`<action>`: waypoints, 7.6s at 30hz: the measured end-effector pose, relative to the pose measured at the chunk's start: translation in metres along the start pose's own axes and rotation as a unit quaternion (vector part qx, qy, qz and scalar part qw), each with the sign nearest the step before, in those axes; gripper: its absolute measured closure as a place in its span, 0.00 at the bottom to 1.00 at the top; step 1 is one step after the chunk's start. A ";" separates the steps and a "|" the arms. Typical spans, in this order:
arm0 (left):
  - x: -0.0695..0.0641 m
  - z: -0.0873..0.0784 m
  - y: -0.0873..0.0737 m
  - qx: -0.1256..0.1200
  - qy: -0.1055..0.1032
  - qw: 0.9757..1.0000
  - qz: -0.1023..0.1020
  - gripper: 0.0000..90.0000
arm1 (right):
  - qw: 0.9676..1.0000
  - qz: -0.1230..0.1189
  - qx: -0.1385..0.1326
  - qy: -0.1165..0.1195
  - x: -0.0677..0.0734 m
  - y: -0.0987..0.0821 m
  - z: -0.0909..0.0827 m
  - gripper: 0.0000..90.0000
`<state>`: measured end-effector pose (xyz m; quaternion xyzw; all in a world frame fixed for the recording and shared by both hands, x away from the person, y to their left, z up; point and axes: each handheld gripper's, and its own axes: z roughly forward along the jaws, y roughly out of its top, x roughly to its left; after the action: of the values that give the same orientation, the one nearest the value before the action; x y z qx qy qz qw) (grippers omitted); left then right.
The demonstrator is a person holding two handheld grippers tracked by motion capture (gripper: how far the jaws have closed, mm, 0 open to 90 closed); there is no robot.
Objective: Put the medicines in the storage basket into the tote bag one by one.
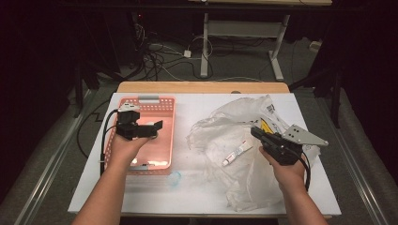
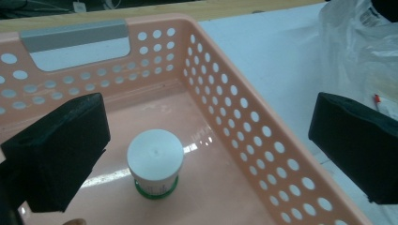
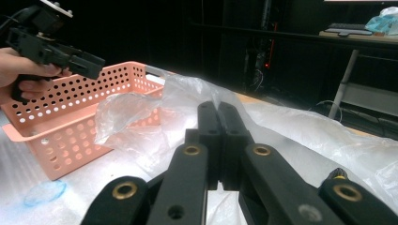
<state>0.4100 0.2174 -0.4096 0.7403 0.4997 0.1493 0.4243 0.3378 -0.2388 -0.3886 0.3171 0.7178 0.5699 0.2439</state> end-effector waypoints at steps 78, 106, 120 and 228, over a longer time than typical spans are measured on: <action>0.006 0.033 0.002 0.132 0.038 0.990 0.029 0.54 | 1.000 -0.002 -0.001 -0.001 -0.002 0.000 -0.001 1.00; -0.028 -0.035 -0.033 0.016 0.003 0.999 0.046 0.54 | 1.000 -0.008 0.001 0.000 0.003 0.000 0.001 1.00; -0.041 -0.050 -0.059 -0.001 0.004 0.998 0.058 0.54 | 1.000 -0.012 0.003 0.002 0.004 0.000 0.001 1.00; -0.208 0.159 -0.014 0.016 -0.092 0.984 0.151 0.54 | 1.000 -0.001 0.004 0.006 -0.001 -0.004 0.006 1.00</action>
<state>0.4097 -0.0371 -0.4729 0.8247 0.3431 0.1348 0.4290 0.3414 -0.2362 -0.3939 0.3140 0.7220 0.5686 0.2383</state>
